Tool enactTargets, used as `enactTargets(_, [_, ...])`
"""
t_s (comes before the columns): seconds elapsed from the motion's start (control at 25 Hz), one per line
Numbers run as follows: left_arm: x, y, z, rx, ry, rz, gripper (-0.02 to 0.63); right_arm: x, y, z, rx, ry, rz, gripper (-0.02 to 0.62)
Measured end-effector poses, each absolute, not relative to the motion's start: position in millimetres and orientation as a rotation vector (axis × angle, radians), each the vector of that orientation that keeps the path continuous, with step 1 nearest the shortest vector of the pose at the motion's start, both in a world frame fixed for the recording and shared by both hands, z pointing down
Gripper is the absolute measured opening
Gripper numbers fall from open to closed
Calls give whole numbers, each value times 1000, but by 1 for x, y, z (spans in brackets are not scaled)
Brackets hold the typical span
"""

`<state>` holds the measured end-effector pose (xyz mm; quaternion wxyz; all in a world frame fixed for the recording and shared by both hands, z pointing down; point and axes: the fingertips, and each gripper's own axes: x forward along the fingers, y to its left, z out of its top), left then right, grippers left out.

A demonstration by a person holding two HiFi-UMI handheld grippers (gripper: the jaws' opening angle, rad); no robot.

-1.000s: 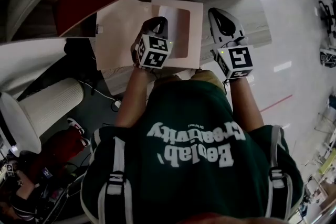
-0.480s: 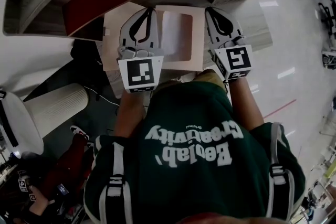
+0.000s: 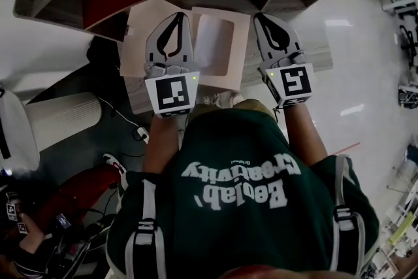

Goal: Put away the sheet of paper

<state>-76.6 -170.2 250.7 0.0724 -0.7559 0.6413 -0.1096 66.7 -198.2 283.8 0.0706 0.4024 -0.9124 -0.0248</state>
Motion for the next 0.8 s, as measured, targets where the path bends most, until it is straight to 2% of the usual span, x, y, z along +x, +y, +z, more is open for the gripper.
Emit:
enactTargets(0.44, [-73, -134, 253, -2156, 2078, -385, 18, 69, -177, 276, 1055, -2861, -85, 34])
enactTargets(0.8, [-62, -126, 279, -2079, 2133, -431, 18, 70, -179, 314, 961, -2904, -93, 34])
